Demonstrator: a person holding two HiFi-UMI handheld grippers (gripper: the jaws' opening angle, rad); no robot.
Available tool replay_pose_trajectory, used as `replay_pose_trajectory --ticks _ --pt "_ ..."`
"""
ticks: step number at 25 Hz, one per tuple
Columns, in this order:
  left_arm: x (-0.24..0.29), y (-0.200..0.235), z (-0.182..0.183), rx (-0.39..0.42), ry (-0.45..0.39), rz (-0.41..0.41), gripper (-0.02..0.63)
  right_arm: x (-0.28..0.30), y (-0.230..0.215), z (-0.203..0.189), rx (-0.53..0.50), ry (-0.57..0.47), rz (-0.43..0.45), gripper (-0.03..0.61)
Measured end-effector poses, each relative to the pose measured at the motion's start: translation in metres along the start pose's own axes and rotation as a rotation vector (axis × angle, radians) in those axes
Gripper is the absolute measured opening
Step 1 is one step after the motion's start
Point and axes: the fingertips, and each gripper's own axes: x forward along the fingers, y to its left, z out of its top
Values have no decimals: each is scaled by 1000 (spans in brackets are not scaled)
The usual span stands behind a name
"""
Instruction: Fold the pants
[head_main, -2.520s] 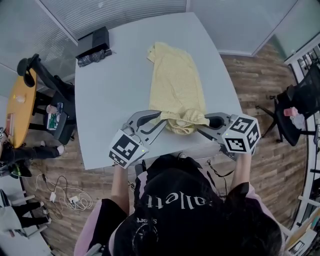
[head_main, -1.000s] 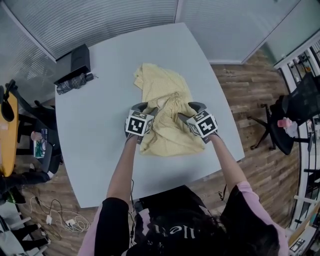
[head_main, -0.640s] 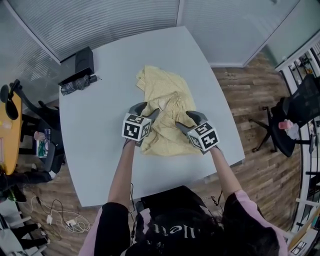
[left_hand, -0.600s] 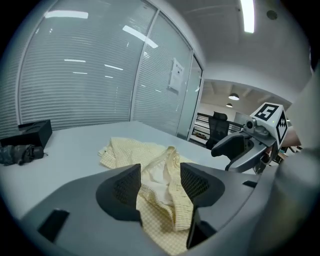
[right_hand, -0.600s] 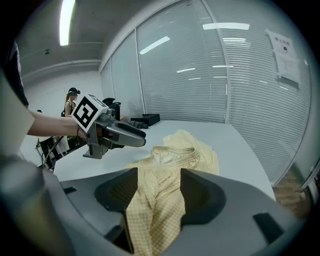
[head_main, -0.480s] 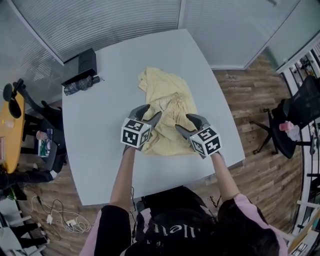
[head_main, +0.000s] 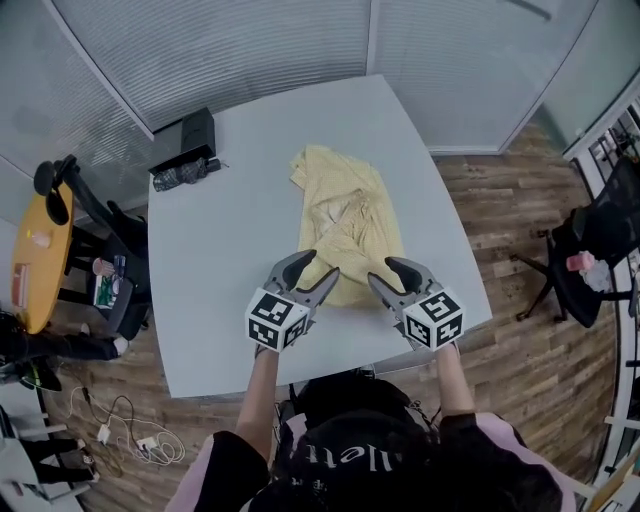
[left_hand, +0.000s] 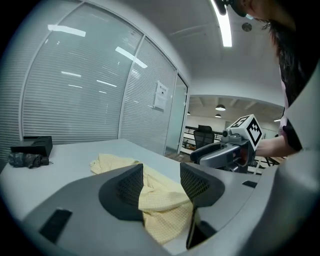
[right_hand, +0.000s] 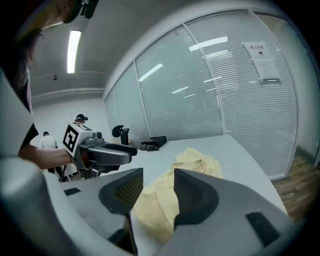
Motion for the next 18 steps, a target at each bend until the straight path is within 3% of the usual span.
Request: replay_pose_trajectory --ticks 11,18 --pt "-67 -66 -18 -92 -58 111 239 -70 43 -20 24 -48 72 146" --pt "-90 -118 -31 -106 -64 129 211 -102 70 -34 18 -72 146 108"
